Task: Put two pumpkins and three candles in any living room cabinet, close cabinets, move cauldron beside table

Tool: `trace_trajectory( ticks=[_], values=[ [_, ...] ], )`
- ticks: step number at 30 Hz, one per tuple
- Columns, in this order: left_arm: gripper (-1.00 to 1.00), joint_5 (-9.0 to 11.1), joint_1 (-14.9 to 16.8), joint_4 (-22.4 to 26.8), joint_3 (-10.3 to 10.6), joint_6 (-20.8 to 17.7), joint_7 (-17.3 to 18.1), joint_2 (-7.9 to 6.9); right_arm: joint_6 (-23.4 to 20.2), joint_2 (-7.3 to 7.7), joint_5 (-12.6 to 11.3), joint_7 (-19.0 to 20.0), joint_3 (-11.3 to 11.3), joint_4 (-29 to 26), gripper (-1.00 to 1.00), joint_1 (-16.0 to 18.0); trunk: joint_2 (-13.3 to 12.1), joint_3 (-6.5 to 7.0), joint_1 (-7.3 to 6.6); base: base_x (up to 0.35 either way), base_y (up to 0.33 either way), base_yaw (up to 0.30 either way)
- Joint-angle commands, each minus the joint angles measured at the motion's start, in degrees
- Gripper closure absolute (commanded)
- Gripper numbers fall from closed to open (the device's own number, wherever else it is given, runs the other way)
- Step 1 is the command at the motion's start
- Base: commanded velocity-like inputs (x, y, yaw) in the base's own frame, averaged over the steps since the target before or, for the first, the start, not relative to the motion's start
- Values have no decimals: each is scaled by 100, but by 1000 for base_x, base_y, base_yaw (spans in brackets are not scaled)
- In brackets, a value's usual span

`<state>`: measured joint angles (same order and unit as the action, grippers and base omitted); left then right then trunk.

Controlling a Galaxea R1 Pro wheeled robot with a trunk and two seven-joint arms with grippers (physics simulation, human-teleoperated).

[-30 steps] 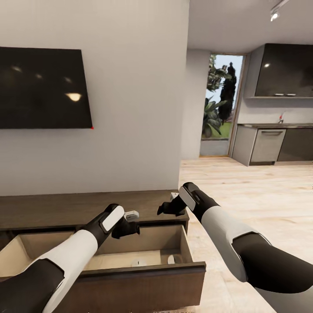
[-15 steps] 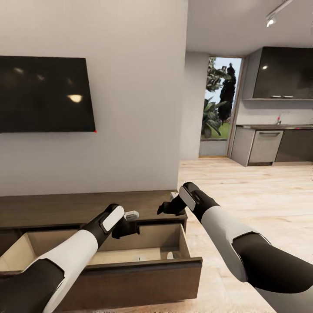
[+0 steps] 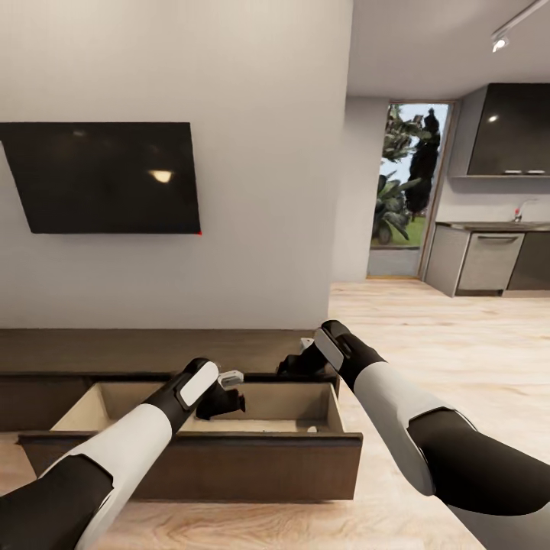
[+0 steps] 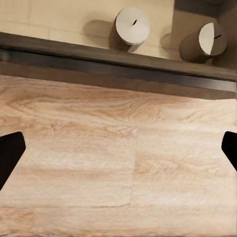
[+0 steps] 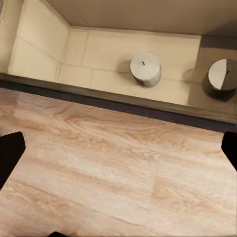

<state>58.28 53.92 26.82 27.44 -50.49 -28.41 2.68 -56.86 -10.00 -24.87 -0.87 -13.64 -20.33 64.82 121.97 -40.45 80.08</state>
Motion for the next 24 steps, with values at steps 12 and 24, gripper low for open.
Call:
trace_trajectory(
  ticks=[12,24],
  values=[
    [-100,60,5,7,27,-3,-51,-4,14,0,-1,-10,-16,4,-100,4,-479,209,-269,-330,91,287],
    [-100,63,5,0,24,4,-51,-19,17,0,8,-10,-24,11,-100,4,-961,425,-532,-287,203,289]
  ],
)
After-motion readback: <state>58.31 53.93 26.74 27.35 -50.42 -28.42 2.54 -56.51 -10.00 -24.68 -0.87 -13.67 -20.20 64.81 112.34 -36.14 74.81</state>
